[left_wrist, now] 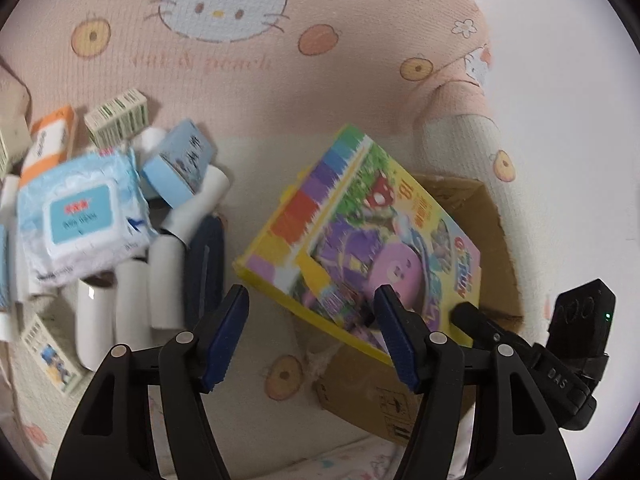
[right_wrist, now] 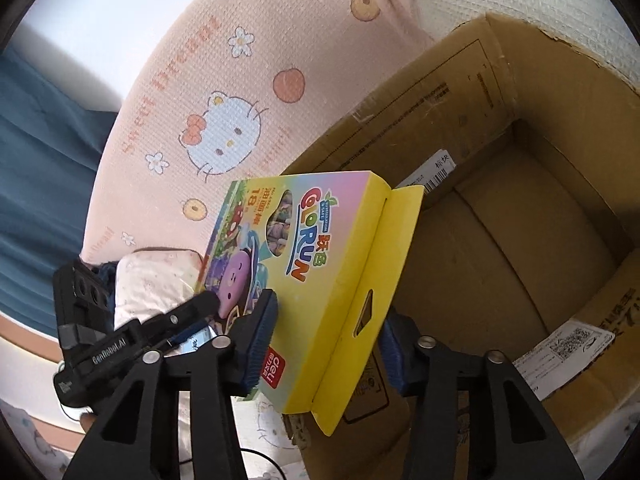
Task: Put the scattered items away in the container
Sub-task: 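Carry the crayon box with the right gripper over the cardboard box, then lower the crayon box into the cardboard box with the right gripper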
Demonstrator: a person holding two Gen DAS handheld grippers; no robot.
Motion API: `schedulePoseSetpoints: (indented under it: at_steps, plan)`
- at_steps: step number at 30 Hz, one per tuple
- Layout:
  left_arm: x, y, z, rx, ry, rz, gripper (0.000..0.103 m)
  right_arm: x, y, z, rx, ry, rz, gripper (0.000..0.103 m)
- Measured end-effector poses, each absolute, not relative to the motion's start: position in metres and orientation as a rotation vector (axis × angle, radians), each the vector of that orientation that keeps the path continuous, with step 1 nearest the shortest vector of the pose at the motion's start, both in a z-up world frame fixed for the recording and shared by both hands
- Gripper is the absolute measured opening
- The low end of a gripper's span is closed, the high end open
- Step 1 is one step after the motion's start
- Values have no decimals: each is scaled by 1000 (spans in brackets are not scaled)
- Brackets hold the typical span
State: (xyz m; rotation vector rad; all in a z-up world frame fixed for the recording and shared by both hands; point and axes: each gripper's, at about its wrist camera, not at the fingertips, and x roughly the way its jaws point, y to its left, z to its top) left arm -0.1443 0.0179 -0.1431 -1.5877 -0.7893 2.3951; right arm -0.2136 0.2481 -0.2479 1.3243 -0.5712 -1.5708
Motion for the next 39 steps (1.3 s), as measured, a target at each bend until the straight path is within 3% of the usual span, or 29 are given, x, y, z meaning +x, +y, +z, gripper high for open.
schedulePoseSetpoints:
  at_steps: [6, 12, 27, 39]
  plan:
    - [-144, 22, -148, -1547, -909, 2391, 69, -212, 249, -251, 1335, -614, -1561, 44]
    - [-146, 17, -146, -1486, -1000, 2431, 55, -209, 250, -254, 1345, -660, -1557, 44]
    - [-164, 53, -121, -1404, -972, 2351, 52, -197, 282, -205, 1159, -523, -1786, 44]
    - [-186, 151, -115, -1451, -835, 2181, 52, -220, 363, -212, 1268, -662, -1932, 45]
